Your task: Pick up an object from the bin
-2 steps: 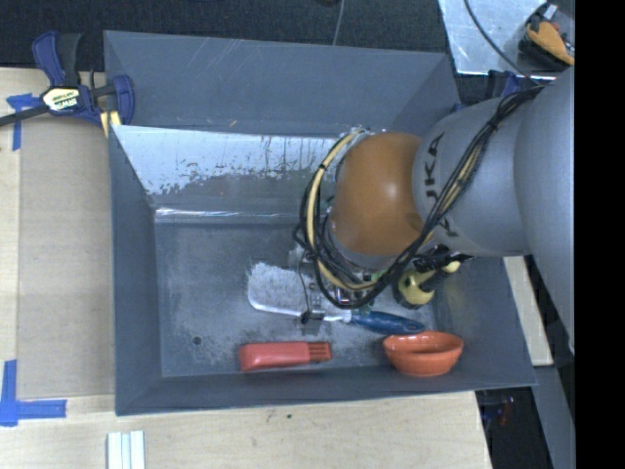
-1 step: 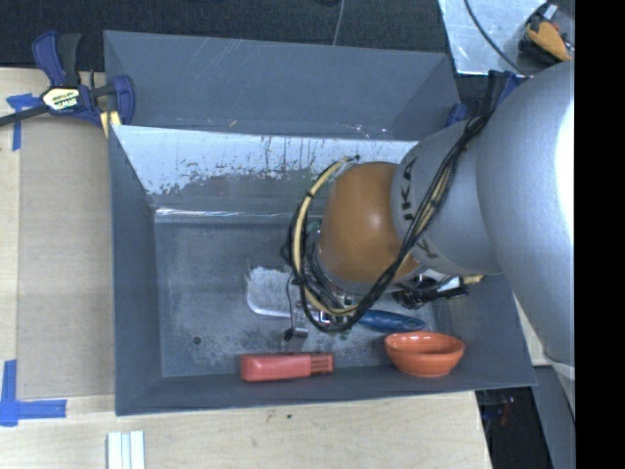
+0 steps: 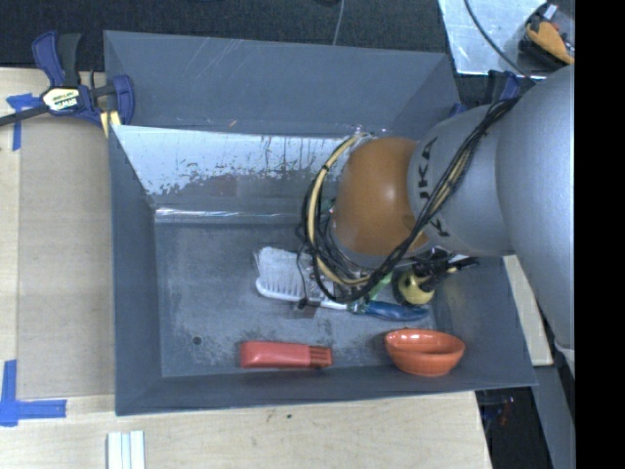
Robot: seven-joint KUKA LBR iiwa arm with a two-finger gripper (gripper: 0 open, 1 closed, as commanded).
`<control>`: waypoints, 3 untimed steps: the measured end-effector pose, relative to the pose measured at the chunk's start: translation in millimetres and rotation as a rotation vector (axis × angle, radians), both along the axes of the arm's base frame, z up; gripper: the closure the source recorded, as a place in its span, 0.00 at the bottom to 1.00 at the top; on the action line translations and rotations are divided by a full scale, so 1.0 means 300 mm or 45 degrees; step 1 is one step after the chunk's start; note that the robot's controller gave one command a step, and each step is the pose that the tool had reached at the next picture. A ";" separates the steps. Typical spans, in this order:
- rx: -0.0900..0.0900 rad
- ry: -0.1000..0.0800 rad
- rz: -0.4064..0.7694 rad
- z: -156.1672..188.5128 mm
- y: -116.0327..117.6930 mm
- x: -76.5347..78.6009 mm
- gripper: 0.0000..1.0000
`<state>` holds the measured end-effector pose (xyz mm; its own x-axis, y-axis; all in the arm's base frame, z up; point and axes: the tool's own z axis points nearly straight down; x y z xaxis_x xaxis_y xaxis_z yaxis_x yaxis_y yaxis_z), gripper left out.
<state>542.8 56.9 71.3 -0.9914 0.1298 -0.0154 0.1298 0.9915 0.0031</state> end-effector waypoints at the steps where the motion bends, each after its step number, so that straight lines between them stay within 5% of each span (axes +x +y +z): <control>1: 0.000 0.000 0.000 0.000 0.000 0.000 1.00; 3: -0.001 0.017 0.000 0.119 -0.002 -0.014 1.00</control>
Offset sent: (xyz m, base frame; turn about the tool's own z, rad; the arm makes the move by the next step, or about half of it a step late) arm -0.0001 0.0001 0.0134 0.0001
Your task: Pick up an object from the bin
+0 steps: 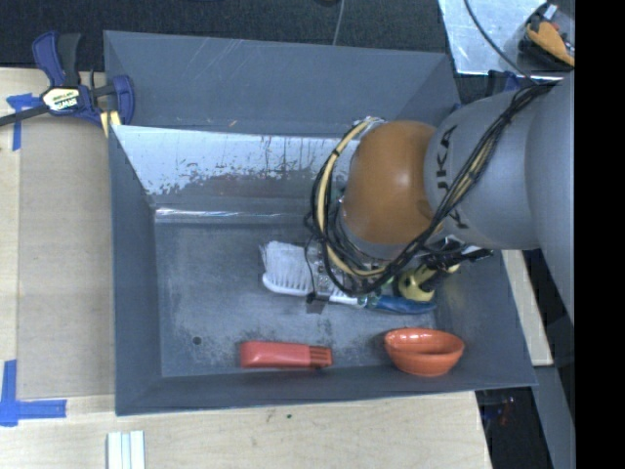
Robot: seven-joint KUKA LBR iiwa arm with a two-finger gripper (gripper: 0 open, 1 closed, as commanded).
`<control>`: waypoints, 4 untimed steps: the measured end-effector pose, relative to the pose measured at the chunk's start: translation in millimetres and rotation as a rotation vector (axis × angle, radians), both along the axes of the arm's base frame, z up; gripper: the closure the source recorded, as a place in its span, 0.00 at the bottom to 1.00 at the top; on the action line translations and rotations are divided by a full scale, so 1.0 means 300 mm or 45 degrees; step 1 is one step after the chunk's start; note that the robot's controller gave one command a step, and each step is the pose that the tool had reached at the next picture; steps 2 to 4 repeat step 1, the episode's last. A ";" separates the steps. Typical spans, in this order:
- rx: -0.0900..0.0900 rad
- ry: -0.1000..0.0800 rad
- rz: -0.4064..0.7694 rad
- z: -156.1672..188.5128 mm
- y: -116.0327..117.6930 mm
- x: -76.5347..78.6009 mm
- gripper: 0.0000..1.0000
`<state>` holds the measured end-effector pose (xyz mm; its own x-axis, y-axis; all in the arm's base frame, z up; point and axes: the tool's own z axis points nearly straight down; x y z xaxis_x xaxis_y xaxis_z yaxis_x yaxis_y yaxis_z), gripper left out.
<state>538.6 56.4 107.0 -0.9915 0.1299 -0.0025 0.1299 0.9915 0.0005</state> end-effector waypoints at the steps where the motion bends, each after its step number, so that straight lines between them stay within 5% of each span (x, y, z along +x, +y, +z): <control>1: 0.000 -0.003 0.001 0.158 0.000 0.003 1.00; 4: 0.000 -0.003 0.001 0.158 0.000 0.003 1.00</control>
Offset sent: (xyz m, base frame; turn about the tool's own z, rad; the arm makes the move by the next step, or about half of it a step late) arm 0.0009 0.0000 0.0823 -0.0006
